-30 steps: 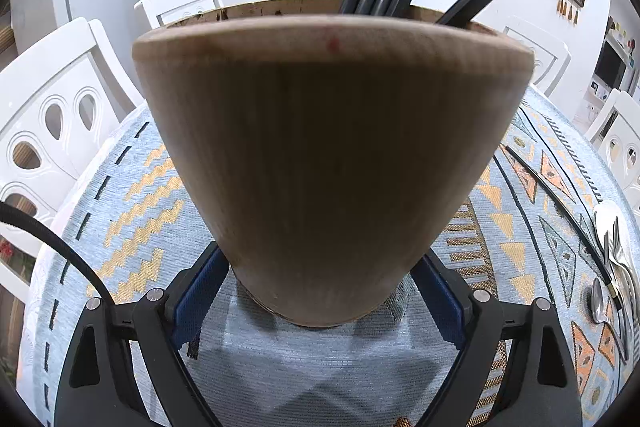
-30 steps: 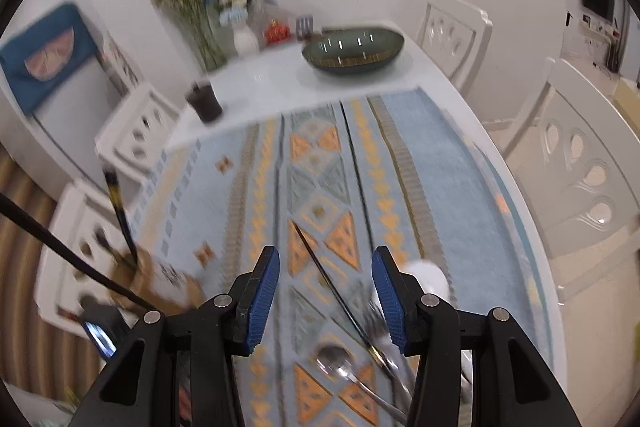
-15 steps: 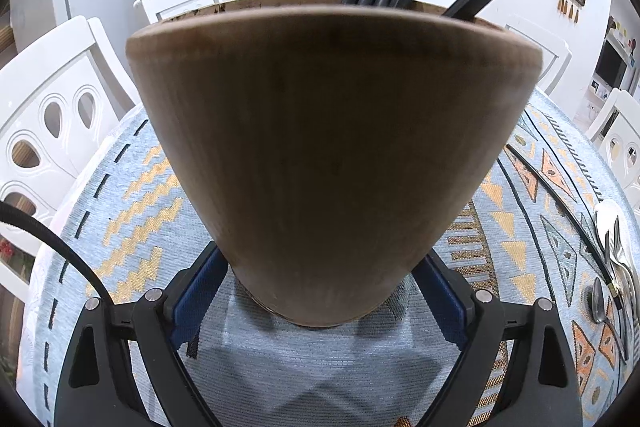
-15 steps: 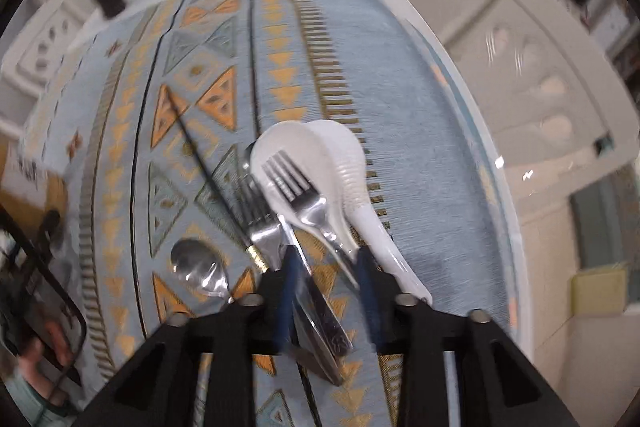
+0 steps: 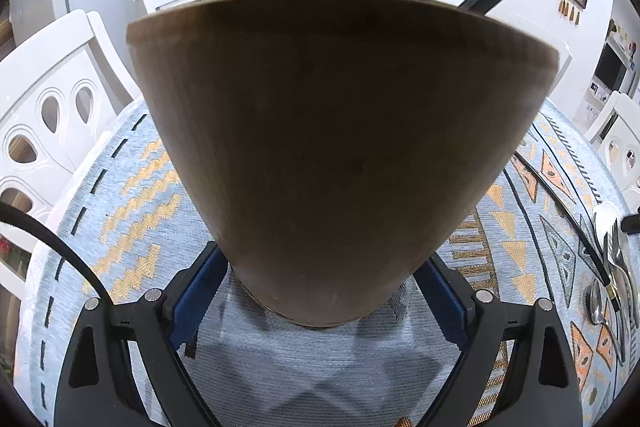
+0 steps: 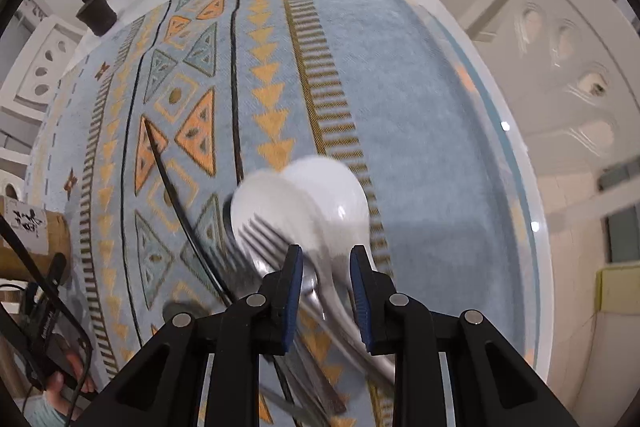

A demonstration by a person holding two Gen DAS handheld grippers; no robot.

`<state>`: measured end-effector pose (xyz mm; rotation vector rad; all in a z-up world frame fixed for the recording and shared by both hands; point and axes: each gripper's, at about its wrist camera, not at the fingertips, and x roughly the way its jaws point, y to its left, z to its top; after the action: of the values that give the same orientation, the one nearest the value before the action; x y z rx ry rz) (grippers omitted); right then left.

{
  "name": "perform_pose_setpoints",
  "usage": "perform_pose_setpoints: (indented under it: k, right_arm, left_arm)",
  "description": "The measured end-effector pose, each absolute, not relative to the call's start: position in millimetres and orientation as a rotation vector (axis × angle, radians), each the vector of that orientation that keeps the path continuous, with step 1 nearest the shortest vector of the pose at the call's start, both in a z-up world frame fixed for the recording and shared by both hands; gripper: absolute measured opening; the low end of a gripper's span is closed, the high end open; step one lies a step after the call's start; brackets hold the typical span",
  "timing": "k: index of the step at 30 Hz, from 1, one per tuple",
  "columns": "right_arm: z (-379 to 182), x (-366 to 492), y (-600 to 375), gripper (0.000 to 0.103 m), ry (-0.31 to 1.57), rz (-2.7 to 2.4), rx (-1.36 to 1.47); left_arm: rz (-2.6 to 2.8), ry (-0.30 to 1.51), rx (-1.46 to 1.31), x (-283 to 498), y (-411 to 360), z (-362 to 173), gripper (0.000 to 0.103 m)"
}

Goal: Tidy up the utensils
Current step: 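Grasp a white plastic spoon by its handle with the right gripper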

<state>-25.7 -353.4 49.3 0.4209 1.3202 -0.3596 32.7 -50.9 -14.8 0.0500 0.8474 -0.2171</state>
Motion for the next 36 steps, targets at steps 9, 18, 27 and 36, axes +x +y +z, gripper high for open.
perform_pose_setpoints:
  k: [9, 18, 27, 36]
  right_arm:
    - [44, -8, -356, 0.017, 1.348, -0.263, 0.452]
    - [64, -4, -307, 0.01, 1.437, -0.097, 0.265]
    - [62, 3, -286, 0.013, 1.484, 0.01, 0.176]
    - [34, 14, -297, 0.01, 1.525, -0.079, 0.193]
  left_arm:
    - [-0.225, 0.849, 0.045, 36, -48, -15, 0.094]
    - [-0.227, 0.853, 0.047, 38, -47, -16, 0.094]
    - [-0.227, 0.853, 0.049, 38, -47, -16, 0.094]
    - [-0.227, 0.853, 0.049, 38, -47, -16, 0.094]
